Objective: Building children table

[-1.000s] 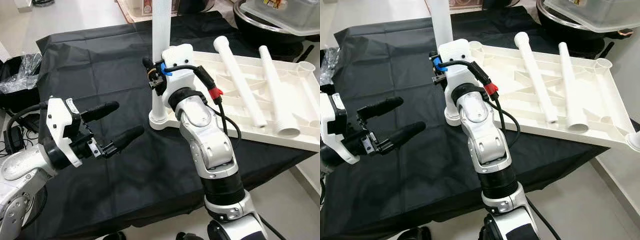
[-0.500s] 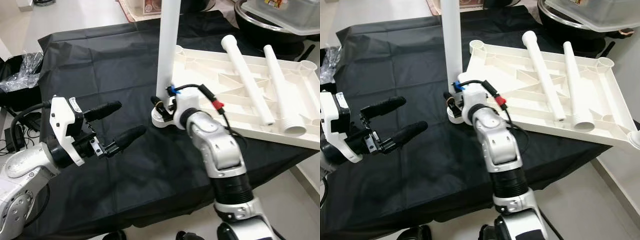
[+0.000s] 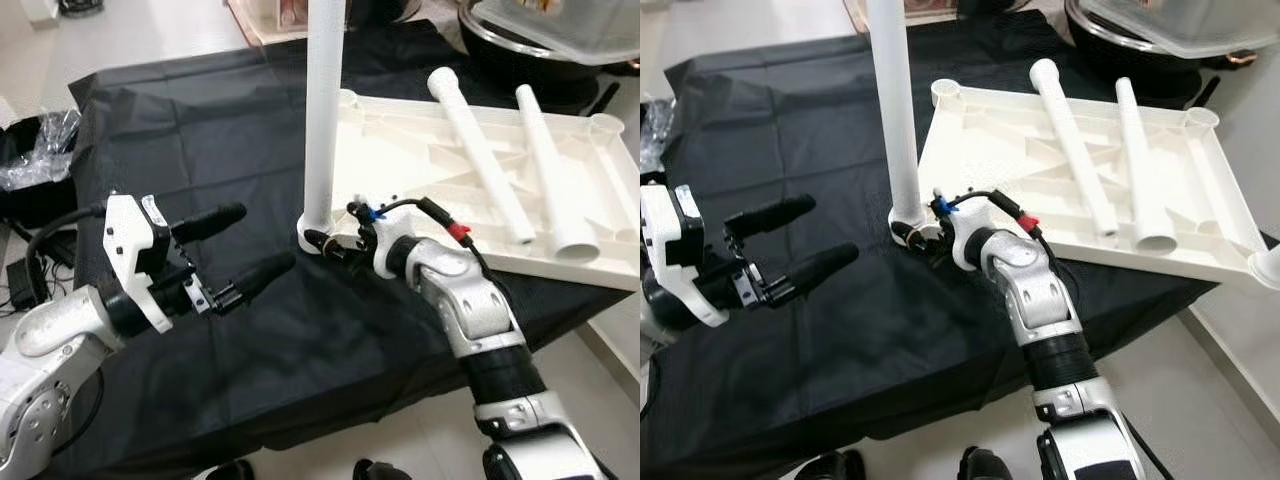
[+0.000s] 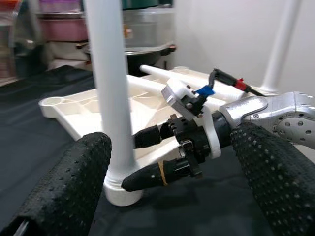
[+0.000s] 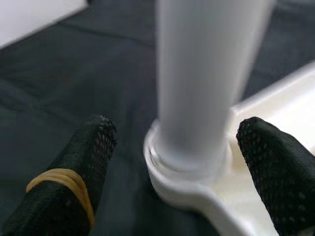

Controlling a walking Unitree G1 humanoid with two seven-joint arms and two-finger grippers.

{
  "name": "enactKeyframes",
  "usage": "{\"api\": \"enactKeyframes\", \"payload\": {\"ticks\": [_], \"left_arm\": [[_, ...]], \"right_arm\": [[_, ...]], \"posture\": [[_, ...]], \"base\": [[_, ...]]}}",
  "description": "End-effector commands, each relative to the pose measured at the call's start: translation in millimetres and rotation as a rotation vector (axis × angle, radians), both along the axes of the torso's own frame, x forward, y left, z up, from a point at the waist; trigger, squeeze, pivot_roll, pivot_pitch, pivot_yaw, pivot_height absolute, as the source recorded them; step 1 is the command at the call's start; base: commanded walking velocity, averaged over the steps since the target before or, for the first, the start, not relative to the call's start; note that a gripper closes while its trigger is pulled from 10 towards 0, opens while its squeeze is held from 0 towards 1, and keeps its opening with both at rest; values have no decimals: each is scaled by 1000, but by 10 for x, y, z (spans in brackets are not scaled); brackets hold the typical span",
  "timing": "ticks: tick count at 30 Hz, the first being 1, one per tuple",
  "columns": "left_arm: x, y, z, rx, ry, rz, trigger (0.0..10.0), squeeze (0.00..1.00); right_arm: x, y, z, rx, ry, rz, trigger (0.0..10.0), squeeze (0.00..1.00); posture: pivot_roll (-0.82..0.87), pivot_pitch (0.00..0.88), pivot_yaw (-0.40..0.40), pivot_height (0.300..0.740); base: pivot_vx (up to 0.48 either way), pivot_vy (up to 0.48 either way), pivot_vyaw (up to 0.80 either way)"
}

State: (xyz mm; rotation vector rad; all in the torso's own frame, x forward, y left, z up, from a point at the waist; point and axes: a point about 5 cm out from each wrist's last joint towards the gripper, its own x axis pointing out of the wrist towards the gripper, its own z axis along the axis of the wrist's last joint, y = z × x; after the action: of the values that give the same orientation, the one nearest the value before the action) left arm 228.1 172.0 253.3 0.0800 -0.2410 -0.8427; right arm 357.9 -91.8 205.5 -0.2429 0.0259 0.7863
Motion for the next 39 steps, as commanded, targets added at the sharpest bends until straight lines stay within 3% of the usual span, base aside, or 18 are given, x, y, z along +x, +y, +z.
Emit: {"api": "enactKeyframes", "payload": {"ticks": [1, 2, 4, 5, 9, 10, 13, 15, 20, 22, 23, 27, 33, 38, 39], "left_arm": [[-18, 17, 0, 7, 2, 26, 10000, 0], [-16, 34, 10, 5, -2, 46, 10000, 0], [-16, 34, 10, 5, -2, 46, 10000, 0], [-17, 39, 18, -8, -5, 77, 10000, 0], [-28, 21, 5, -15, 1, 83, 10000, 0], [-32, 5, -4, -17, 5, 80, 10000, 0], [-36, -11, -12, -19, 9, 78, 10000, 0], [-36, -41, -25, -19, 16, 66, 10000, 0], [-14, -63, -25, -24, 15, 65, 10000, 0], [-8, -75, -25, -26, 14, 66, 10000, 0], [-3, -83, -24, -29, 13, 64, 10000, 0], [4, -93, -23, -33, 12, 62, 10000, 0], [38, -112, -11, -36, 5, 50, 10000, 0], [62, -110, -4, -33, 1, 50, 10000, 0], [72, -117, -2, -33, -1, 46, 10000, 0]], "right_arm": [[6, 35, -26, -24, -16, 31, 10000, 1000], [23, 45, -13, -35, -24, 50, 10000, 239], [23, 45, -13, -35, -24, 50, 10000, 239], [82, 26, 47, -58, -57, 32, 10000, 0], [107, 19, 106, -49, -78, 27, 10000, 0], [120, 20, 130, -22, -85, 30, 0, 0], [136, 20, 147, 9, -92, 35, 0, 0], [147, 57, 153, -9, -134, -34, 0, 0], [-51, 328, 68, 26, -175, -187, 0, 0], [-169, 435, -27, -21, -173, -282, 0, 0], [-239, 466, -81, -32, -160, -361, 0, 0], [-329, 492, -153, -32, -140, -476, 0, 0], [-428, 703, -300, -28, -117, -472, 0, 0], [-382, 654, -263, -34, -102, -465, 0, 0], [-369, 613, -226, -27, -105, -477, 2902, 0]], "posture": [[81, 272, -5, 740], [89, 282, -4, 740], [89, 282, -4, 740], [101, 294, 0, 740], [101, 299, 2, 740], [99, 300, 6, 740], [99, 300, 6, 740], [93, 298, 7, 740], [76, 289, 2, 740], [67, 283, 2, 740], [65, 283, 2, 740], [60, 278, 2, 740], [54, 268, 8, 740], [43, 252, 14, 740], [37, 250, 18, 740]], "base": [[0, 0, 0], [0, 0, 0], [0, 0, 0], [0, 0, 0], [0, 0, 0], [0, 0, 0], [0, 0, 0], [0, 0, 0], [0, 0, 0], [0, 0, 0], [0, 0, 0], [0, 0, 0], [0, 0, 0], [0, 0, 0], [0, 0, 0]]}}
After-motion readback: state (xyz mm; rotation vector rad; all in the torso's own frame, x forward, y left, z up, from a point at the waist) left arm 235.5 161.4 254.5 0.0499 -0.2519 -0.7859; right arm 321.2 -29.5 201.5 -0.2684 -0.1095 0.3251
